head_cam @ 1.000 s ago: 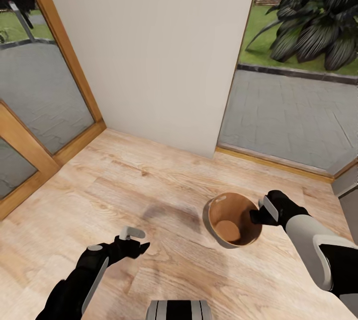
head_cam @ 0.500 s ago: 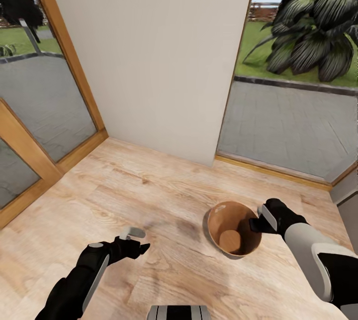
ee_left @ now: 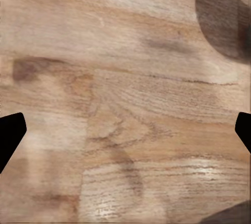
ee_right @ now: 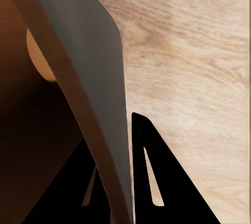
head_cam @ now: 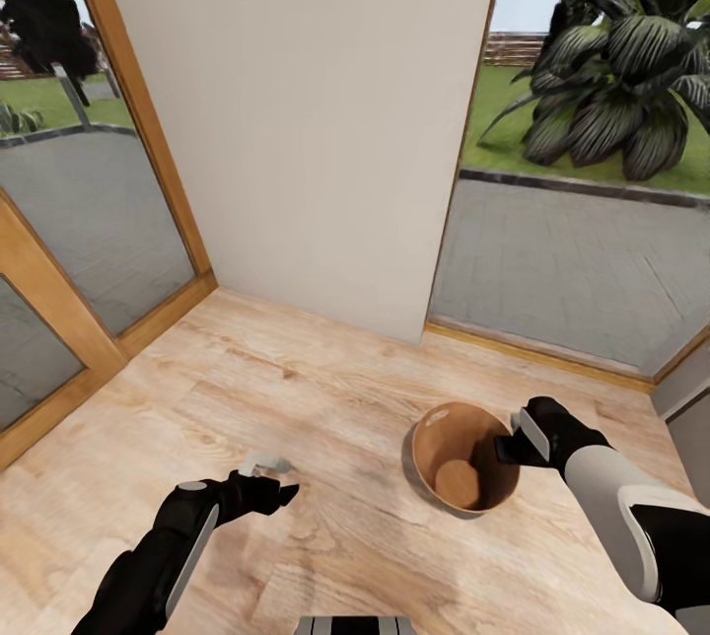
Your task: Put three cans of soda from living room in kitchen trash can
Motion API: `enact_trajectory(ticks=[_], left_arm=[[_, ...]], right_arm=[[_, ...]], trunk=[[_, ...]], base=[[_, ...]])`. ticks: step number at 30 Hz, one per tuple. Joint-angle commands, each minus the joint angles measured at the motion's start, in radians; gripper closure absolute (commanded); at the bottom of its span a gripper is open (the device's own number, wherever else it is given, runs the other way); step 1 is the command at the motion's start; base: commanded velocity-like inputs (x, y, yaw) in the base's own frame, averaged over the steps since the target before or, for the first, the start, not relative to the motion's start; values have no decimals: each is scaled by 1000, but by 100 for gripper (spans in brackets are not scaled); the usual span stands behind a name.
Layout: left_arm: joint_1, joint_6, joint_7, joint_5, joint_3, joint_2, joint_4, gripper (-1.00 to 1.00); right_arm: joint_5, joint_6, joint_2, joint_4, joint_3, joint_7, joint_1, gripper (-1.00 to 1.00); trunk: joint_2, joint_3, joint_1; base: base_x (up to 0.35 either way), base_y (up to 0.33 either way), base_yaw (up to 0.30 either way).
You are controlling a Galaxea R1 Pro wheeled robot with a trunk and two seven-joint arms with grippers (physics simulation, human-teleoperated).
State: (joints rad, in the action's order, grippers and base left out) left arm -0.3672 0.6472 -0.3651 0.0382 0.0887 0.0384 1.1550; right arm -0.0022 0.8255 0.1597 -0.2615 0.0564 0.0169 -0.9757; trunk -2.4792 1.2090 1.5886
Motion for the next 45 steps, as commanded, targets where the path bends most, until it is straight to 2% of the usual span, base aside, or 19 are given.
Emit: enact_trajectory(ticks=[1,15,34,39,45], left_arm=[[0,2,0,0,0,0,0,-100],[-7,14,0,0,-1,0,-1,-100],[-7,16,0,2,-1,2,-2,-100],[-7,16,0,5,-3,5,-5,-100],[-6,15,5,7,-10,6,-26,-100]], right_arm=[[-9,0,0,0,3,5,0,100],[-9,-1,-2,-4,1,5,16,100],[-9,-3,-16,-13,-4,9,51,100],[-1,-14,-24,-15,-5,55,58,100],[2,-57,-30,-15,-6,69,80,100]], trunk=[[7,-3,-4],[105,-48,-58],[238,-136,-130],[273,-160,-150],[315,-189,-173]], base=[[0,0,0],[0,0,0],[0,0,0],[0,0,0],[0,0,0]])
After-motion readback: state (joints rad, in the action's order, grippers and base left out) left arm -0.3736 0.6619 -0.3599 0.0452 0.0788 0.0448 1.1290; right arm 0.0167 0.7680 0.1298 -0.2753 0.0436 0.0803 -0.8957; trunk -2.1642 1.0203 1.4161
